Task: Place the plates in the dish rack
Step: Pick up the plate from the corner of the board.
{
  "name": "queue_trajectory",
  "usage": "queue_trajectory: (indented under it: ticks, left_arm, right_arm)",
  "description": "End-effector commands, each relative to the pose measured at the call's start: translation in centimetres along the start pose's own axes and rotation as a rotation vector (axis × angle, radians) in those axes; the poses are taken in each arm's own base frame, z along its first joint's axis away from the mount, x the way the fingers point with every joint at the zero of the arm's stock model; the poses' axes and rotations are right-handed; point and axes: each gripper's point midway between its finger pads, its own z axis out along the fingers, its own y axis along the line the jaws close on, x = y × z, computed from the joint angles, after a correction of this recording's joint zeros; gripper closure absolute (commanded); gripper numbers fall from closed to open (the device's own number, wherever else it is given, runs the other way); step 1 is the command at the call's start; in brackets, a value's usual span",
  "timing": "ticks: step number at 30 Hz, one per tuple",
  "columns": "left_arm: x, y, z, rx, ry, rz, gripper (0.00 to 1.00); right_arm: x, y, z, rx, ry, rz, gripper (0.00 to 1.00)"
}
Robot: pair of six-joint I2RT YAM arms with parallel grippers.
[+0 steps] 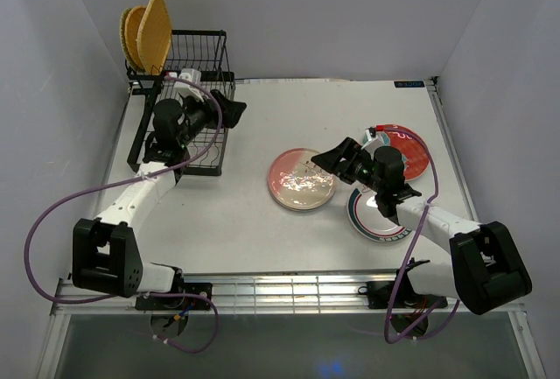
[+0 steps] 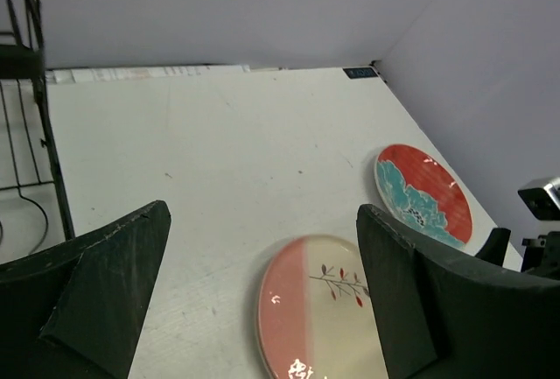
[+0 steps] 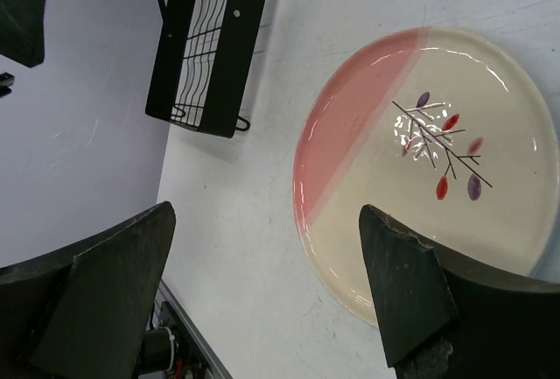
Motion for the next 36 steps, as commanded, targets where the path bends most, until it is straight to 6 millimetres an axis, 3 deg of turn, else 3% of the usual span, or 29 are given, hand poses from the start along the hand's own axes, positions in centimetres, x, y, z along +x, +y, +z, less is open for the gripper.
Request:
queue_trajectory:
  ticks: [1,4,10,17,24,36]
  left_arm:
    - [-0.4,-2.6,-0.8,0.087,-0.070,0.009,0.02]
    - [1.9,-2.8,-1.0,0.094,-0.036,0.007,0.02]
    - [6.3,-2.7,-0.9,0.105,0.035,-0.030,0.02]
    - [8.8,-3.9,-1.1,0.141,0.073,-0.010,0.02]
    - [9.6,-4.8,-1.9,0.175,0.064,0.011,0.02]
    - [10.1,-4.7,-1.9,0.176,0.068,0.017,0.02]
  right_arm:
    - [-1.8,1.6,0.1,-0.025,-0.047,-0.049,0.09]
    - [-2.0,1.2,0.0,0.014,-0.052,-0.047,0.09]
    - [-3.3,-2.3,-0.7,0.217,-0.146,0.023,0.10]
    - [-5.6,-4.3,-2.3,0.388,-0.262,0.021,0.12]
    - [-10.0,-4.9,-4.3,0.600,-0.308,-0.223,0.08]
    - [-11.8,-7.4,-3.8,0.811,-0.174,-0.475,0.07]
